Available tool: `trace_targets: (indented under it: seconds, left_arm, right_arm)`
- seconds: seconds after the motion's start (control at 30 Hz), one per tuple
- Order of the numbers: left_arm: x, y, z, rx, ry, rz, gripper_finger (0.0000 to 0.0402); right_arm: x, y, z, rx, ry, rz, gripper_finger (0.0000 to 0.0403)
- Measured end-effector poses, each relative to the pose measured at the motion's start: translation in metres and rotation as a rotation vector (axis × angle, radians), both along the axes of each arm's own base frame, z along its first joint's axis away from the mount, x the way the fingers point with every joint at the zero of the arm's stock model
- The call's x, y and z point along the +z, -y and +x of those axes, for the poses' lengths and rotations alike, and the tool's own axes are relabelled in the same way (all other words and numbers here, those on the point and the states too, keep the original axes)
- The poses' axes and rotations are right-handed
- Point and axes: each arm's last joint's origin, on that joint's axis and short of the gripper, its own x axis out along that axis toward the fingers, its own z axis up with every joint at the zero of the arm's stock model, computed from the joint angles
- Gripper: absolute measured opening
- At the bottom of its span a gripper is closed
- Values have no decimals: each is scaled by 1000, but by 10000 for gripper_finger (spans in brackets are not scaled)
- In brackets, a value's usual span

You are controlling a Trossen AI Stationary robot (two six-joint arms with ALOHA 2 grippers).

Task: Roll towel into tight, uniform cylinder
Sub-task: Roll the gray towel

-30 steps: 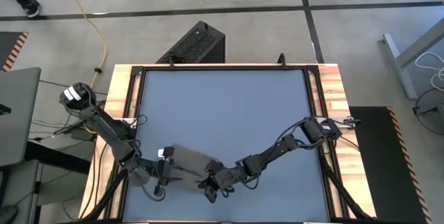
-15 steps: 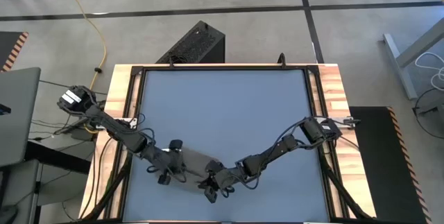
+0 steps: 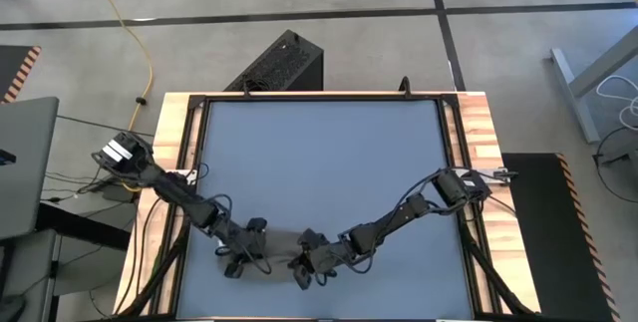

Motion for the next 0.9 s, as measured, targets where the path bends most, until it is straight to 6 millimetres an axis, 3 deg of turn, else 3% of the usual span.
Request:
trace_targets:
  seconds: [0.2,0.33,0.5,0.73,0.9]
  left_arm:
    - [0,7,-5,-31,-20,-23,0]
    - [1,8,-4,-50,-3,-23,0]
    - [5,11,-1,-107,36,20,0]
    - [31,9,1,-140,74,192,0]
    - [67,0,-3,-71,126,339,0]
  right_arm:
    - [-3,1,-3,-46,-47,-3,34]
    - [-6,14,0,-84,-98,-17,34]
    - [-8,32,6,-12,-123,-33,34]
    - [-18,59,13,52,-189,-28,34]
    - [-20,71,16,88,-203,-27,34]
